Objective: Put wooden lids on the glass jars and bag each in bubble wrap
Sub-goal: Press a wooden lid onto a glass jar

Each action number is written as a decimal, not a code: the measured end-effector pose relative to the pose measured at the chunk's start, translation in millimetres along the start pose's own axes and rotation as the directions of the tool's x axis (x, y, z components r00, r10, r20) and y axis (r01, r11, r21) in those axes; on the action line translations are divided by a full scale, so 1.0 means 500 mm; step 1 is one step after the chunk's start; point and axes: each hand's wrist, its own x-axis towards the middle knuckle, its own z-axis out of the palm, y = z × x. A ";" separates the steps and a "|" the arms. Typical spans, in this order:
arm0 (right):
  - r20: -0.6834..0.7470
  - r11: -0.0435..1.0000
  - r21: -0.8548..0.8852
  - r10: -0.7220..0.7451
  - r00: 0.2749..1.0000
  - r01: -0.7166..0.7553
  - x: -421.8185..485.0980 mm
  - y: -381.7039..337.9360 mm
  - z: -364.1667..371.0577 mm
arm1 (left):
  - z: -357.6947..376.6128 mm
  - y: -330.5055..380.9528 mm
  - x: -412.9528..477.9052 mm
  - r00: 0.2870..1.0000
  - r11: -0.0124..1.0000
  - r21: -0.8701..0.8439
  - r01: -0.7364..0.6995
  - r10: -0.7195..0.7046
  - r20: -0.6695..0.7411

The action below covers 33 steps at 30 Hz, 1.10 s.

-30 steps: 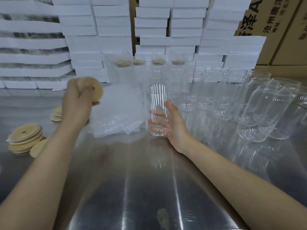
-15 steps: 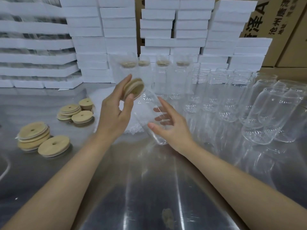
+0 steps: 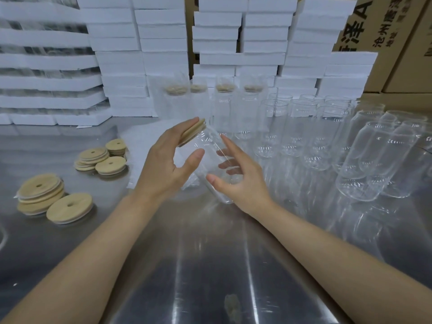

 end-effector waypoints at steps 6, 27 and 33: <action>-0.035 0.999 -0.033 -0.010 0.999 0.009 -0.005 -0.005 -0.004 | 0.013 0.010 0.002 0.999 0.992 -0.115 0.046 -0.048 -0.018; -0.243 0.958 0.253 0.200 0.949 -0.137 0.025 0.010 -0.012 | 0.040 -0.060 -0.011 0.970 0.968 0.062 0.242 -0.242 -0.010; -0.317 0.905 0.349 0.359 0.878 -0.244 0.043 0.039 -0.053 | 0.033 -0.093 -0.012 0.974 0.821 0.557 0.124 -0.209 0.091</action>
